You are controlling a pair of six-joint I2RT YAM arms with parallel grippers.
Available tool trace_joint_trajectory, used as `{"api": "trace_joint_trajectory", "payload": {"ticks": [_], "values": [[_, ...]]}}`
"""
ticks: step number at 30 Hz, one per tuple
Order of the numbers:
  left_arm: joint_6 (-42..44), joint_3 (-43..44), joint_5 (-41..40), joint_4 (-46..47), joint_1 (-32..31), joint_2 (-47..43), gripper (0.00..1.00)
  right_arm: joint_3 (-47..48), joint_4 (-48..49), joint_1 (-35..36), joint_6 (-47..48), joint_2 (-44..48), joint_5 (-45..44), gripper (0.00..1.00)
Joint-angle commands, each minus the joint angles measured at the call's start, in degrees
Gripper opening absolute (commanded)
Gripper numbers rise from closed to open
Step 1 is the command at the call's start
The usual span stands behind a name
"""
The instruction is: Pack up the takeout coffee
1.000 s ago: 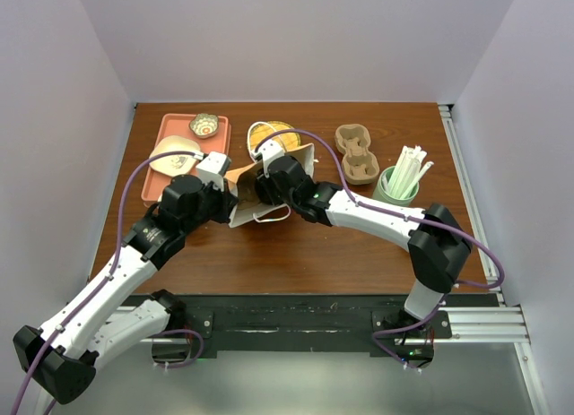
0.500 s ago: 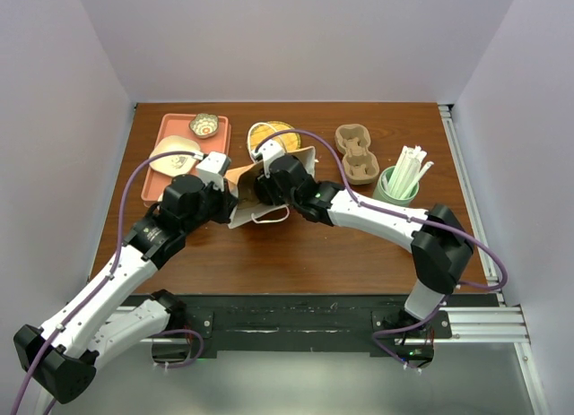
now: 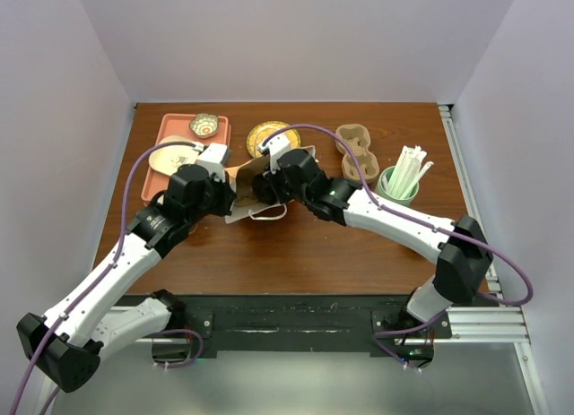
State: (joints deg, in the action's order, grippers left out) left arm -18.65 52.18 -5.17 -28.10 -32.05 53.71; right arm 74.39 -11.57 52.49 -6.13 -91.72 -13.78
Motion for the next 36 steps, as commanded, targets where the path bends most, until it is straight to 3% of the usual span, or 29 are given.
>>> {"api": "trace_joint_trajectory", "payload": {"ticks": [1,16,21,26,36], "values": [[-2.17,5.47,-3.18,-4.32,-0.29,2.53,0.00,6.19,-3.53,0.07,-3.09,5.32,2.70,0.00],[-4.99,11.71,-4.67,-8.11,-0.29,8.94,0.00,14.46,-9.96,-0.02,-13.72,16.83,7.89,0.00],[-4.29,15.57,-9.85,-10.92,-0.29,11.32,0.00,15.26,-12.15,-0.02,-18.12,21.31,8.85,0.00],[-4.99,19.44,-18.02,-13.21,-0.29,14.13,0.00,12.19,-14.61,-0.02,-24.10,27.63,13.42,0.00],[-7.80,20.85,-18.74,-14.70,0.06,17.47,0.00,-4.06,-15.93,-0.02,-32.27,39.07,24.05,0.00]]}}
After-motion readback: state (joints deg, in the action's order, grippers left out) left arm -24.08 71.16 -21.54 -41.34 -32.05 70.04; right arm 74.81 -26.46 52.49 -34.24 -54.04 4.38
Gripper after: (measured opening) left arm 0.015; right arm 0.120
